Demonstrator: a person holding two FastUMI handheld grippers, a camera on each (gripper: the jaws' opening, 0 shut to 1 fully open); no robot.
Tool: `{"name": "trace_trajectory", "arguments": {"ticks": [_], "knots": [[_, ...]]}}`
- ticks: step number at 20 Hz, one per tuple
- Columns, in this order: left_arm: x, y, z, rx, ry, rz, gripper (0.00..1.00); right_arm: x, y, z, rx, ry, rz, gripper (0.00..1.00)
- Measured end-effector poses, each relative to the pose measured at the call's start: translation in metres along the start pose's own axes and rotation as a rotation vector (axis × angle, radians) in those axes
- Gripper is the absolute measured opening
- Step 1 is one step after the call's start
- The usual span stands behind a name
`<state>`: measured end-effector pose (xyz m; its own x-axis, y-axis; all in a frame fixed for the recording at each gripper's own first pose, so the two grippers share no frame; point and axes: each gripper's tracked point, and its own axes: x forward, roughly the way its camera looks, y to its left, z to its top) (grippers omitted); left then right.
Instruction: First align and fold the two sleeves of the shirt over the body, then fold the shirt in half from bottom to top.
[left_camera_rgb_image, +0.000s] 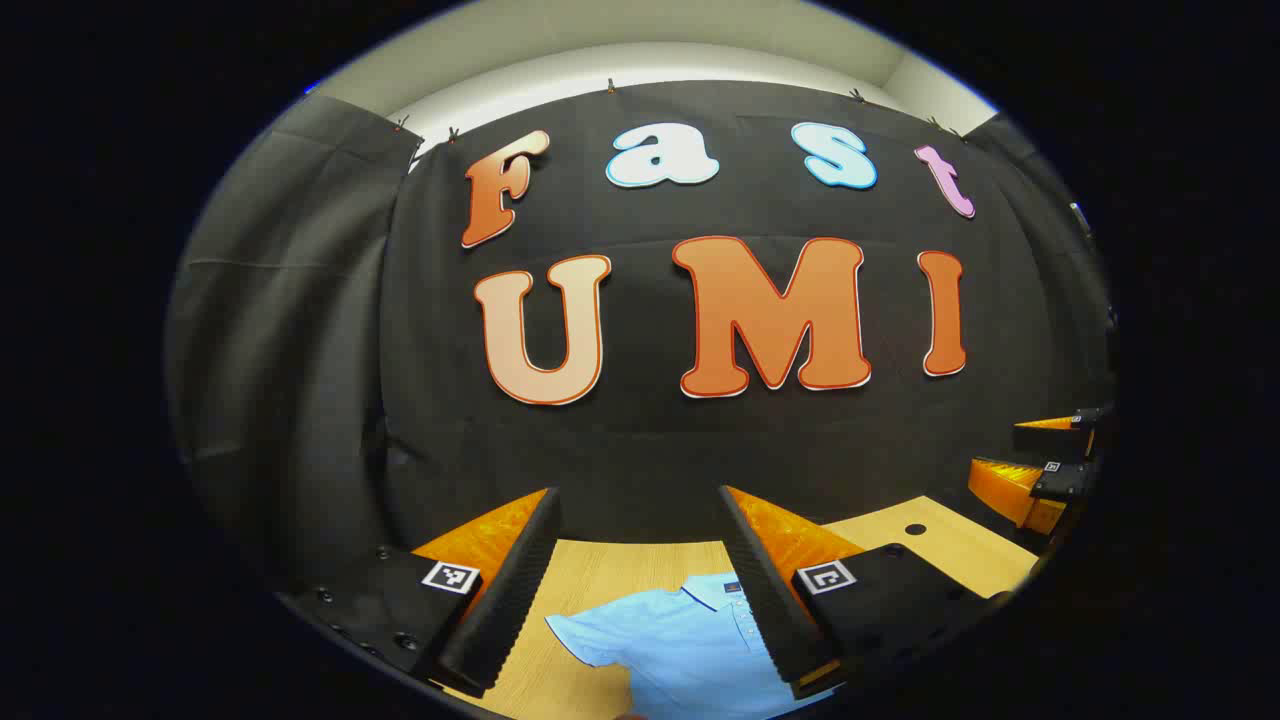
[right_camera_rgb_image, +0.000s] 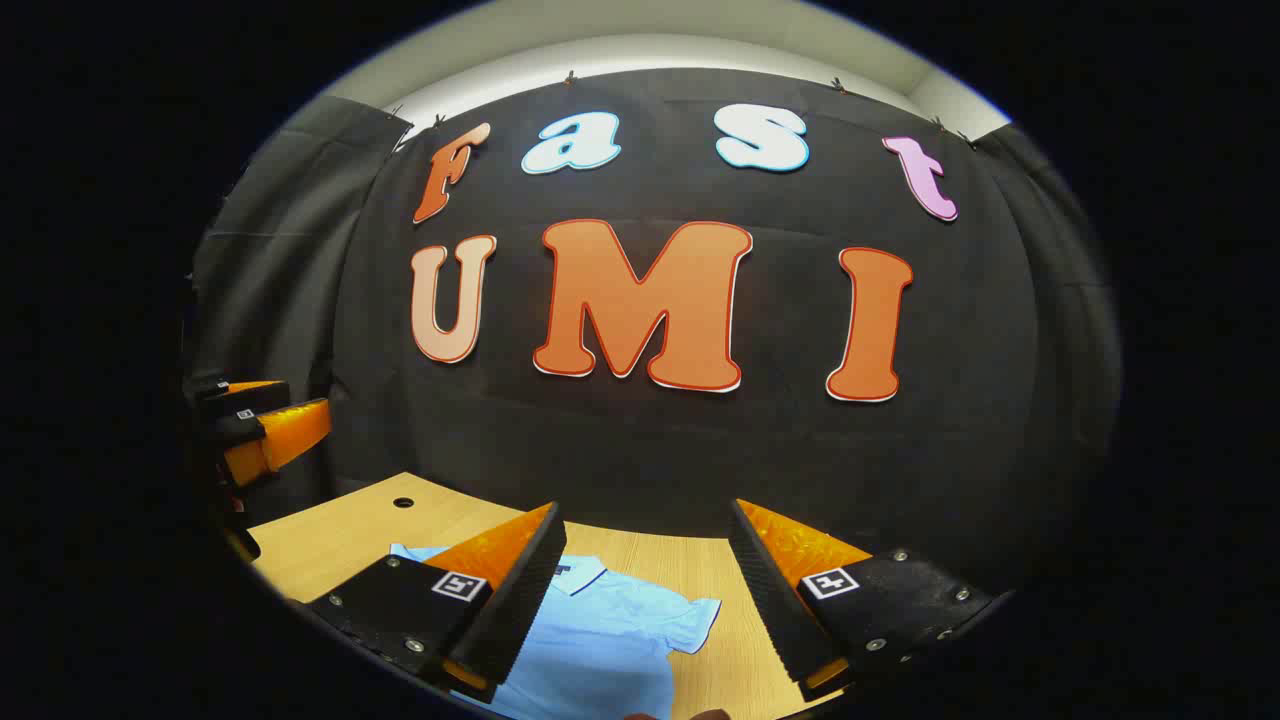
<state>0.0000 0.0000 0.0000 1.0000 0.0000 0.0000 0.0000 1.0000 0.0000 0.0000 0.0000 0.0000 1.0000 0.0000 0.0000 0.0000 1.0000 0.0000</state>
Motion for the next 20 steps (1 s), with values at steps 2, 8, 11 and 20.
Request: {"name": "trace_trajectory", "arguments": {"ticks": [2,8,11,20], "knots": [[0.001,-0.002,0.001,0.004,-0.001,-0.006,1.00,0.002,-0.001,0.000,-0.002,-0.001,-0.004,0.99],[0.005,-0.006,-0.002,0.002,0.011,-0.015,1.00,0.004,-0.006,-0.009,-0.027,0.024,-0.019,0.99],[0.006,-0.004,-0.001,0.005,0.007,-0.009,1.00,0.008,-0.007,-0.009,-0.024,0.026,-0.021,0.99],[0.009,-0.010,0.001,0.017,-0.003,-0.016,1.00,0.023,-0.016,-0.025,-0.008,0.083,-0.040,0.98]]}}
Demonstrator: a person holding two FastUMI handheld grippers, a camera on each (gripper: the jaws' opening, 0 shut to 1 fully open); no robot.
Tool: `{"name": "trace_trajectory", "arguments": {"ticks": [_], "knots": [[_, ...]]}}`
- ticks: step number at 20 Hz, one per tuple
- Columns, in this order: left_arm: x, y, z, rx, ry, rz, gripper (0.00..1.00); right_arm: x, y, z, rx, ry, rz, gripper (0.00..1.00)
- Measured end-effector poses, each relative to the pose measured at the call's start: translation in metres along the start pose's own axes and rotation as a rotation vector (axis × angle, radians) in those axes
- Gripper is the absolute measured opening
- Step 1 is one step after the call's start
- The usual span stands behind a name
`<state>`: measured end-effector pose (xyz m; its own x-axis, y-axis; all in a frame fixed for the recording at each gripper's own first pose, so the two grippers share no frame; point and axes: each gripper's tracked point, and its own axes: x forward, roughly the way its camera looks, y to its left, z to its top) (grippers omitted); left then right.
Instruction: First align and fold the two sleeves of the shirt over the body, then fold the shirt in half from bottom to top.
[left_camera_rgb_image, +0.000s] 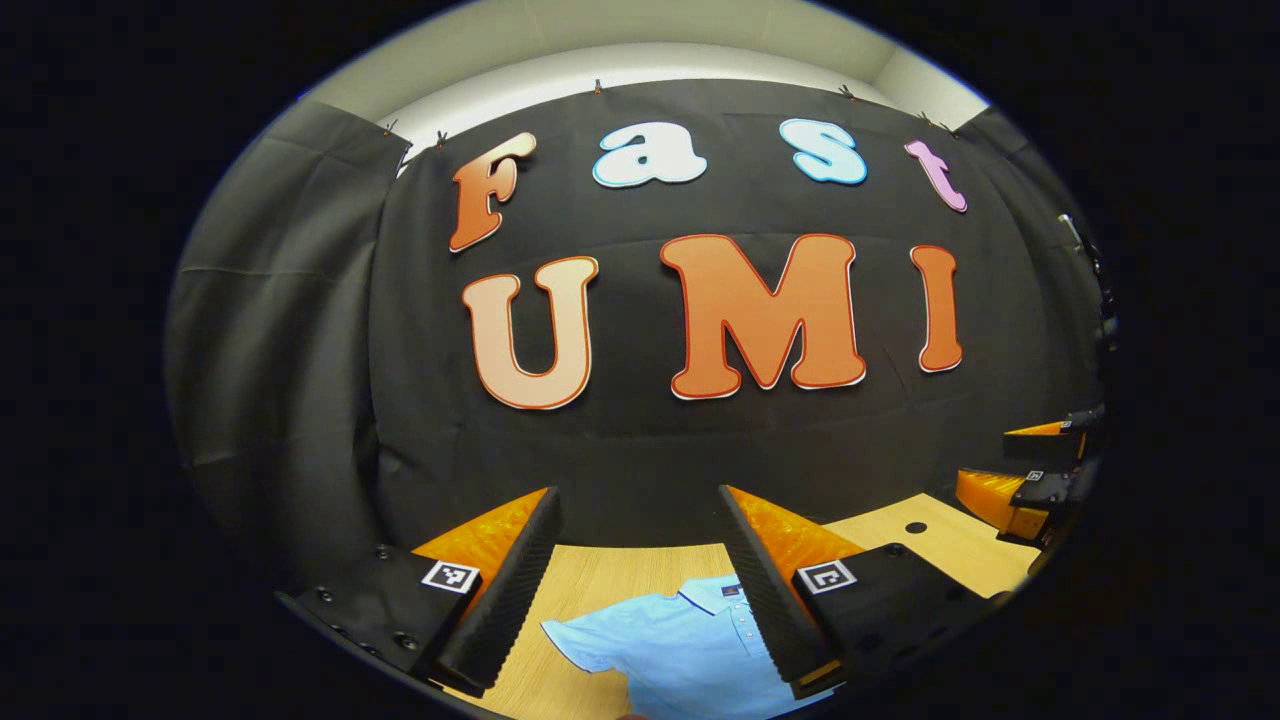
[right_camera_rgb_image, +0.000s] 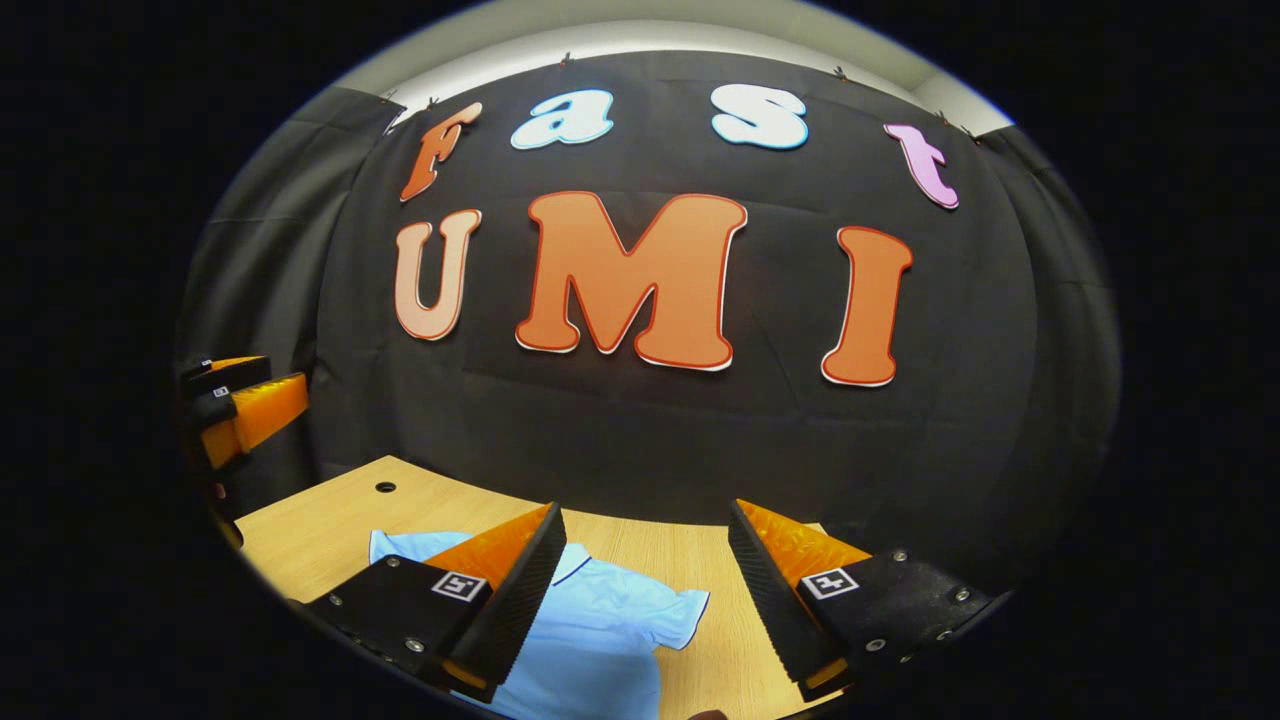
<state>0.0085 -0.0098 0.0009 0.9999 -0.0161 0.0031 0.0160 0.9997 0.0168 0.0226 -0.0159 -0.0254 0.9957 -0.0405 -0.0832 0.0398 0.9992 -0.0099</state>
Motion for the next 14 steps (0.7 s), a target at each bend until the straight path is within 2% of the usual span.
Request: {"name": "trace_trajectory", "arguments": {"ticks": [5,14], "knots": [[0.005,0.004,-0.011,-0.008,0.026,0.009,1.00,0.017,-0.015,-0.020,-0.035,0.065,-0.033,0.98],[0.014,0.015,-0.033,-0.020,0.088,0.049,1.00,0.062,-0.038,-0.074,-0.021,0.287,-0.064,0.98]]}}
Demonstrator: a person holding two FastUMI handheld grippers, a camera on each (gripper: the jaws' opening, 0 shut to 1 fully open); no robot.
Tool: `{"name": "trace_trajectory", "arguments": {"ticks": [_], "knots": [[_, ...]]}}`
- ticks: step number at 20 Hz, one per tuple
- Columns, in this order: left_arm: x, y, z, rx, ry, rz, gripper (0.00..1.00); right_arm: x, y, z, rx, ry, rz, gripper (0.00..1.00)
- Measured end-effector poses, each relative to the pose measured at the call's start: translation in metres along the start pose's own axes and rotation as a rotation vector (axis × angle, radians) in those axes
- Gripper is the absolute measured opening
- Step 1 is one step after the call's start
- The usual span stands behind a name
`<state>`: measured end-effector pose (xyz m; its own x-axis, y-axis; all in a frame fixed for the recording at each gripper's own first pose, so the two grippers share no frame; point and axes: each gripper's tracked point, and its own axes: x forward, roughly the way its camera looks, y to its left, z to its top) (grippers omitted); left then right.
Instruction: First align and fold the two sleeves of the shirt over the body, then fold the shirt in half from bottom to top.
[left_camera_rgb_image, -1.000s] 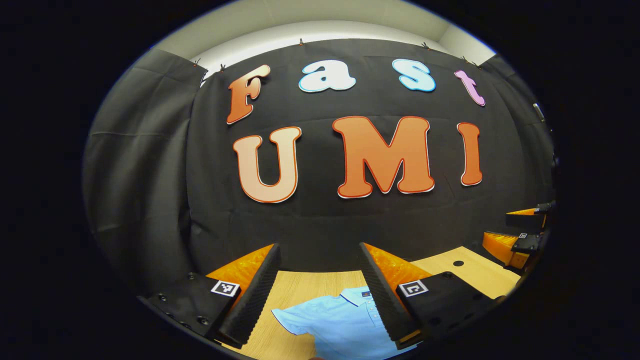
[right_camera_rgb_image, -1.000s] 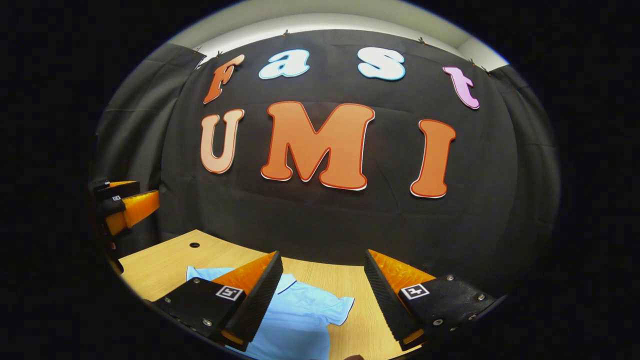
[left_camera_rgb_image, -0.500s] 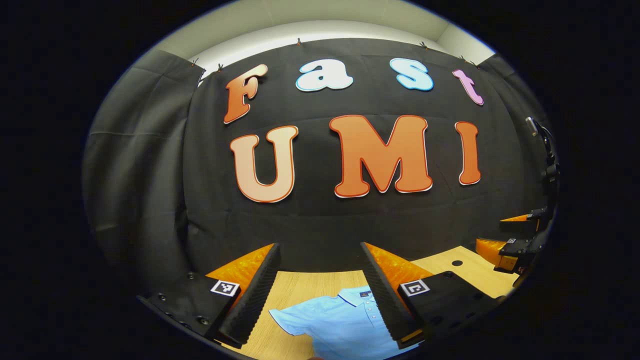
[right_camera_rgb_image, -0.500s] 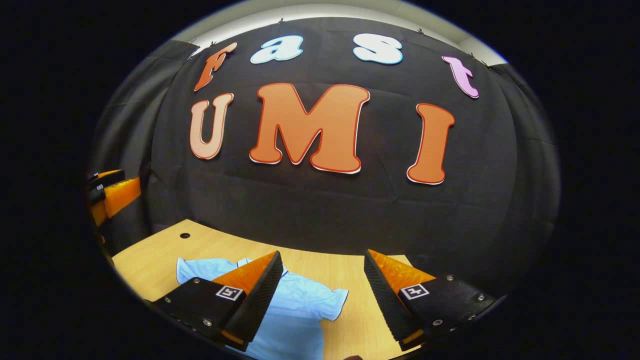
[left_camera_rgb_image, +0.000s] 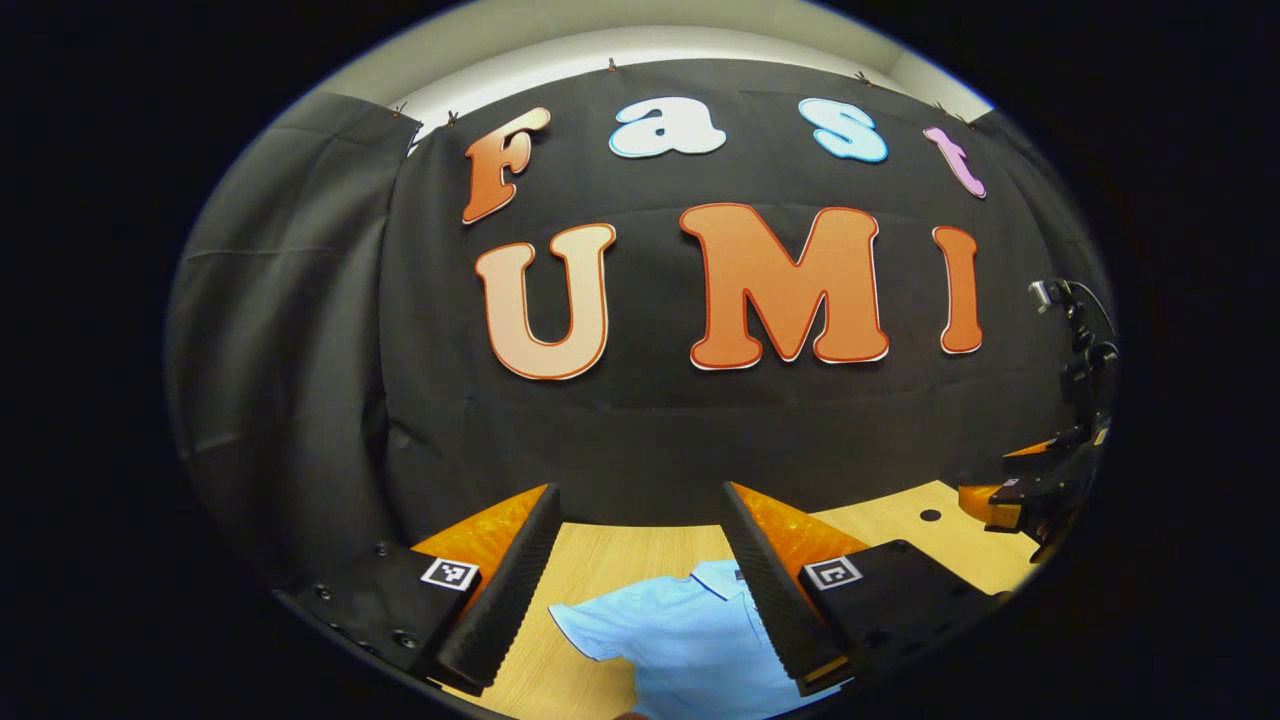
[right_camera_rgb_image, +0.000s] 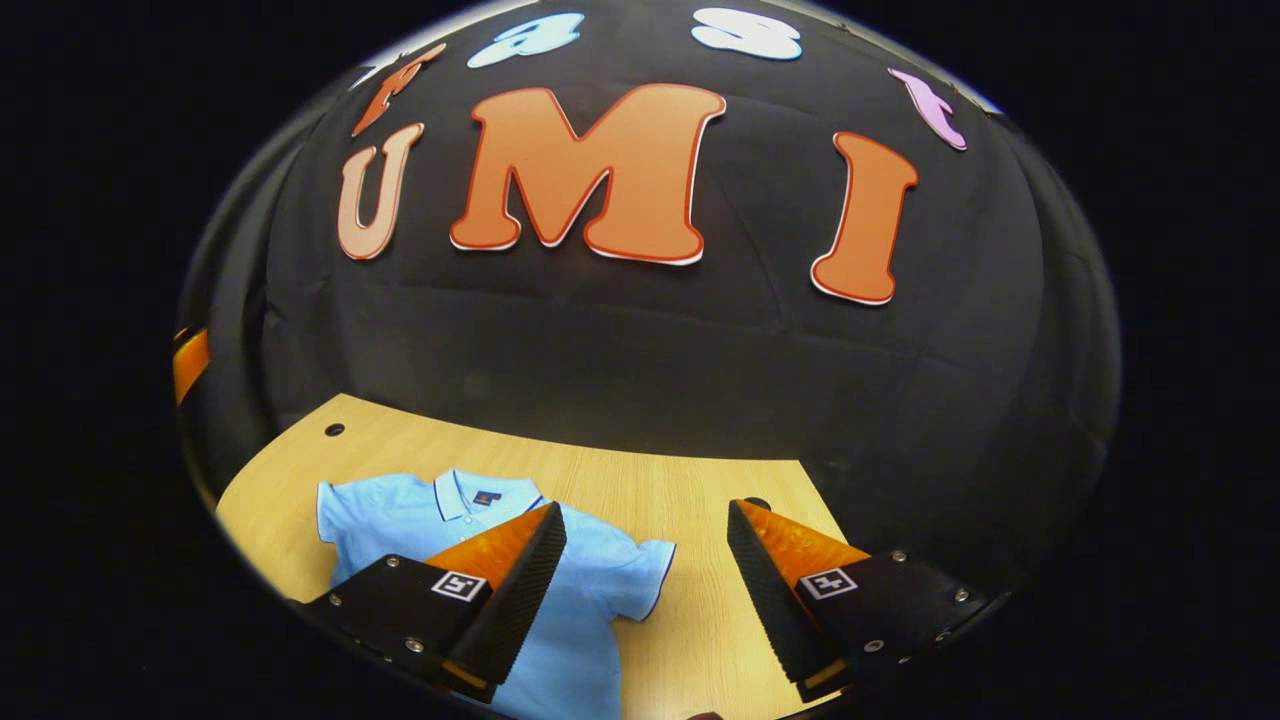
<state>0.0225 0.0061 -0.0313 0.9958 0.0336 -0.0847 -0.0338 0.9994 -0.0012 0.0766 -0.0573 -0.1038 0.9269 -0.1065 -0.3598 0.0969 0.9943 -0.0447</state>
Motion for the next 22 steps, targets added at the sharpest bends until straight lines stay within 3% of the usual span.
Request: {"name": "trace_trajectory", "arguments": {"ticks": [10,15,22], "knots": [[0.009,0.019,-0.030,-0.039,0.094,0.058,1.00,0.067,-0.018,-0.085,0.079,0.363,0.002,0.95],[0.008,0.029,-0.044,-0.050,0.146,0.099,1.00,0.094,-0.017,-0.118,0.185,0.518,0.018,0.92],[0.005,0.038,-0.055,-0.050,0.198,0.151,1.00,0.133,-0.023,-0.157,0.227,0.654,0.009,0.86]]}}
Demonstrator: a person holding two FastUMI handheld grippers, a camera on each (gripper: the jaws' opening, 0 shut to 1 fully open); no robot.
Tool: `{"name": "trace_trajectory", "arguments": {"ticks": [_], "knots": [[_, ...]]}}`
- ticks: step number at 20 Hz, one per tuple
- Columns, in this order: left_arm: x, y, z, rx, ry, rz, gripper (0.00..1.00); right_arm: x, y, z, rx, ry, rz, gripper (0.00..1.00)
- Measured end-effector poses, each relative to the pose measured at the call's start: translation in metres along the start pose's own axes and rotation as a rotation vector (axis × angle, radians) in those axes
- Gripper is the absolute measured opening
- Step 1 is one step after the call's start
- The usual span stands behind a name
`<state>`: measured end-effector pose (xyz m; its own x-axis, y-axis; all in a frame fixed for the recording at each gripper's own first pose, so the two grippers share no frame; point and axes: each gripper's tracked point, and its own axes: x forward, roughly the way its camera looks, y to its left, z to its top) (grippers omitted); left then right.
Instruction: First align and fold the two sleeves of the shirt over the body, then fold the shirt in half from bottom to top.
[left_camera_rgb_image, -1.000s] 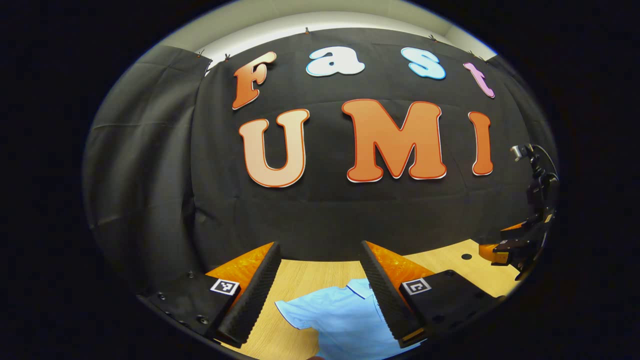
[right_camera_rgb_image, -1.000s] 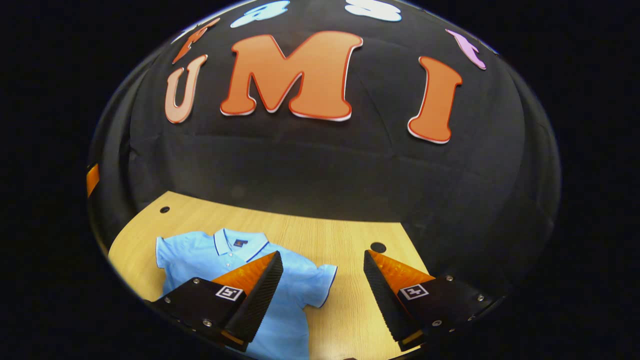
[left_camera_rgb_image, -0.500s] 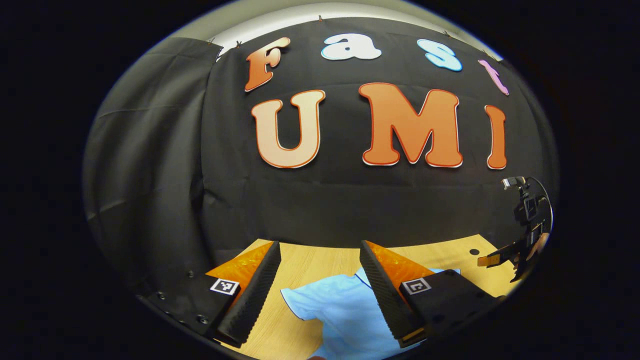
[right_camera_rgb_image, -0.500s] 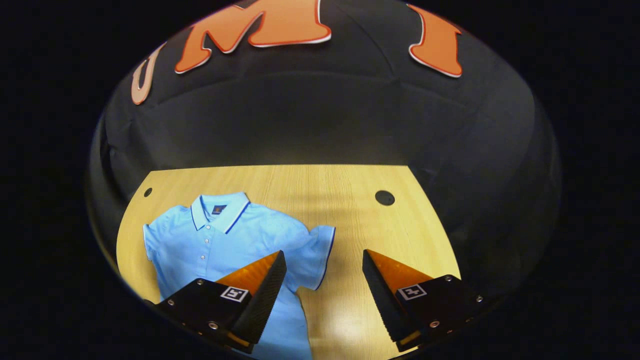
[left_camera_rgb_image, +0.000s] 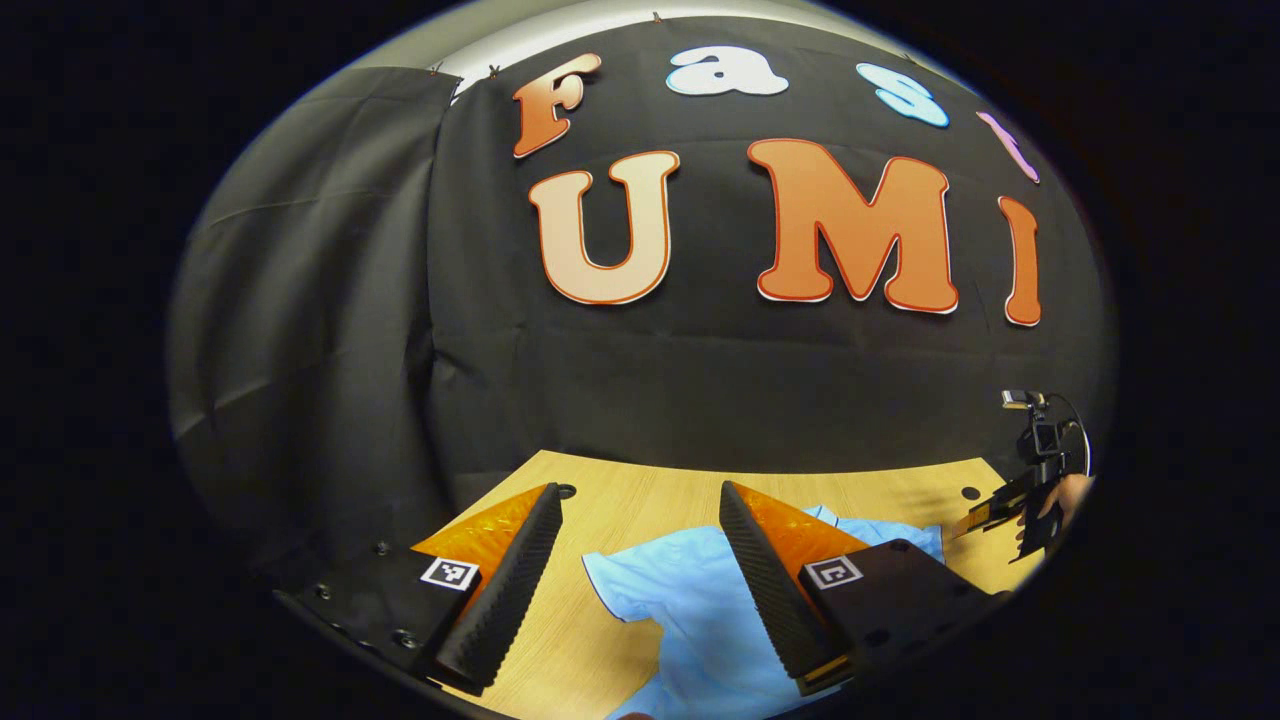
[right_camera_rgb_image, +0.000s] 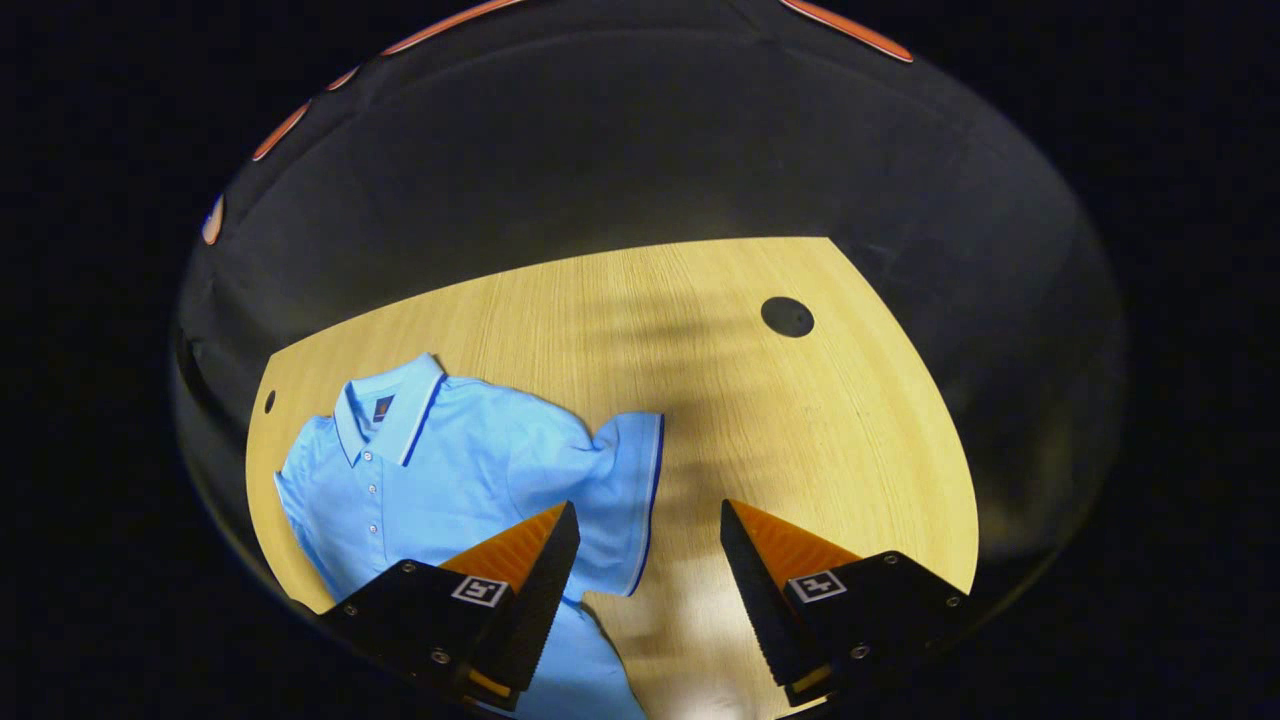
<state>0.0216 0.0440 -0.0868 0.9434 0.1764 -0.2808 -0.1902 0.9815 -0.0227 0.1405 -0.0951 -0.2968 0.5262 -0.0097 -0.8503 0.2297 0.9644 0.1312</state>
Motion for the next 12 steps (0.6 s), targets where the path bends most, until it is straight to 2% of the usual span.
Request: {"name": "trace_trajectory", "arguments": {"ticks": [5,6,7,10,11,12], "knots": [[0.001,-0.002,-0.008,0.004,0.031,0.020,1.00,0.026,0.006,-0.007,0.016,0.108,0.013,0.80],[0.003,-0.002,-0.008,0.006,0.035,0.023,1.00,0.031,0.006,-0.009,0.018,0.128,0.009,0.72],[0.002,-0.003,-0.009,0.006,0.038,0.024,1.00,0.035,0.007,-0.012,0.017,0.152,0.006,0.76],[0.003,-0.005,-0.009,0.010,0.044,0.032,1.00,0.045,0.011,-0.021,0.055,0.218,0.018,0.72],[0.004,-0.005,-0.010,0.010,0.045,0.033,1.00,0.048,0.010,-0.022,0.062,0.230,0.014,0.65],[0.005,-0.007,-0.011,0.011,0.050,0.033,1.00,0.051,0.011,-0.025,0.062,0.239,0.007,0.69]]}}
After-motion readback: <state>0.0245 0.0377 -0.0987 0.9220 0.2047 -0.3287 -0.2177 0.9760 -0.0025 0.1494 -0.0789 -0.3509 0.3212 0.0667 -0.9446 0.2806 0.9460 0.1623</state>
